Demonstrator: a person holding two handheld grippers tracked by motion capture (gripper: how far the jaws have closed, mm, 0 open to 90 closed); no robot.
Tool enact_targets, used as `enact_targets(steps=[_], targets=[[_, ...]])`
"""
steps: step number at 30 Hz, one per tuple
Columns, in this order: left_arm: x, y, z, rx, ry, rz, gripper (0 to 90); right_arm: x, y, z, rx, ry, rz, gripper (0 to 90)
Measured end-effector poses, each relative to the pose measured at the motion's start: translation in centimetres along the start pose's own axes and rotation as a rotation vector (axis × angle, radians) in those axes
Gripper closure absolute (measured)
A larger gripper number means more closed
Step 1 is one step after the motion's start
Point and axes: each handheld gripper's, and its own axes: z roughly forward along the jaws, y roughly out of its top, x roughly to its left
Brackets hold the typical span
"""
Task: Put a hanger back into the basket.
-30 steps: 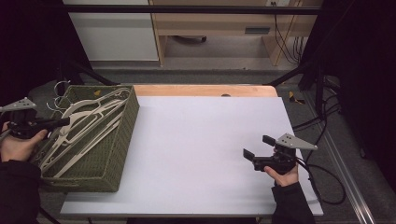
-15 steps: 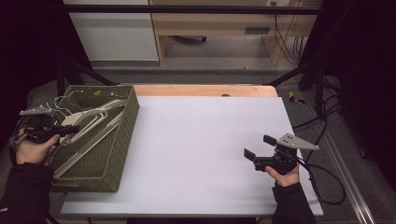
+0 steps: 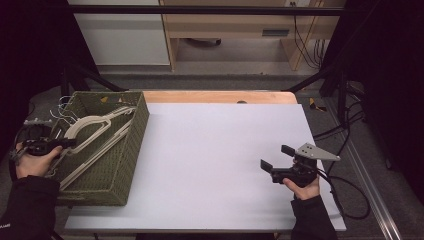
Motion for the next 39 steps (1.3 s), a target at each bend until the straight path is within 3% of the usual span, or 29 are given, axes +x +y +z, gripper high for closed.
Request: enact_targets(steps=[3, 7, 9, 12, 16, 20, 24, 26, 30, 35, 39], targets=[[-0.2, -0.2, -0.3, 0.025, 0.037, -0.003, 64.2, 0.0, 0.0, -0.1, -0.003, 0.002, 0.004, 1.6], [-0.5, -0.3, -0.8, 0.011, 0.076, -0.001, 57.1, 0.0, 0.1, -0.2, -0.005, 0.003, 0.000, 1.6], [-1.0, -0.3, -1.3, -0.027, 0.043, -0.008, 54.9, 0.0, 0.0, -0.2, -0.007, 0.003, 0.000, 1.6], [-2.2, 0.0, -2.4, -0.102, 0.010, 0.023, 49.9, 0.0, 0.1, -0.2, -0.012, -0.001, -0.002, 1.6], [-4.7, 0.1, -3.8, -0.231, -0.090, 0.056, 40.0, 0.0, 0.1, -0.3, -0.020, 0.004, 0.001, 1.6], [-7.4, 0.1, -4.9, -0.320, -0.207, 0.125, 26.3, -0.1, 0.2, -0.5, -0.027, 0.001, 0.003, 1.6], [-10.5, 0.0, -5.4, -0.395, -0.297, 0.189, 13.6, -0.1, 0.2, -0.6, -0.031, 0.005, -0.001, 1.5], [-11.9, -0.2, -5.5, -0.424, -0.347, 0.209, 10.7, -0.1, 0.2, -0.7, -0.031, 0.004, -0.001, 1.3], [-14.3, -0.6, -5.3, -0.459, -0.404, 0.264, 8.3, -0.1, 0.3, -0.8, -0.036, 0.006, -0.002, 1.2], [-16.6, -1.4, -4.7, -0.473, -0.451, 0.288, 6.0, -0.2, 0.3, -1.1, -0.049, 0.010, -0.003, 0.9], [-17.7, -2.0, -4.1, -0.464, -0.461, 0.299, 4.7, -0.2, 0.4, -1.2, -0.048, 0.011, -0.006, 0.8]])
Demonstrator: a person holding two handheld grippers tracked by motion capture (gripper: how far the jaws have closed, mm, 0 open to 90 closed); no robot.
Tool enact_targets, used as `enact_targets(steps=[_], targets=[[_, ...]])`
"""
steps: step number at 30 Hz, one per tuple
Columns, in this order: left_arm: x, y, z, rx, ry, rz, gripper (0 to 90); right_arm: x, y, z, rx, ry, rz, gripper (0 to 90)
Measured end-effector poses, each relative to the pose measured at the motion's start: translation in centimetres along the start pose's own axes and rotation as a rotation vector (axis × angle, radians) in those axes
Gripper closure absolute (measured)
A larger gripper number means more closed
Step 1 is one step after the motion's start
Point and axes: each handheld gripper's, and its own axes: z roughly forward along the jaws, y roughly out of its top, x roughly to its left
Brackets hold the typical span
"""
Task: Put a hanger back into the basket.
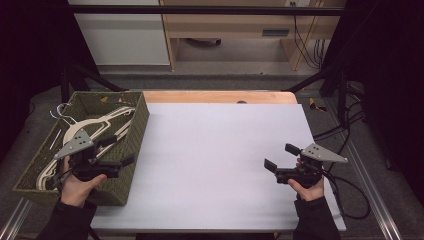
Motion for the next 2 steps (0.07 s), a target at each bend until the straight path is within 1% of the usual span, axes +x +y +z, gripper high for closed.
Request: enact_targets(steps=[2], targets=[[-0.11, -0.13, 0.11, -0.001, -0.004, -0.002, 4.7, 0.00, 0.00, -0.02, 0.000, 0.003, -0.002, 0.7]])
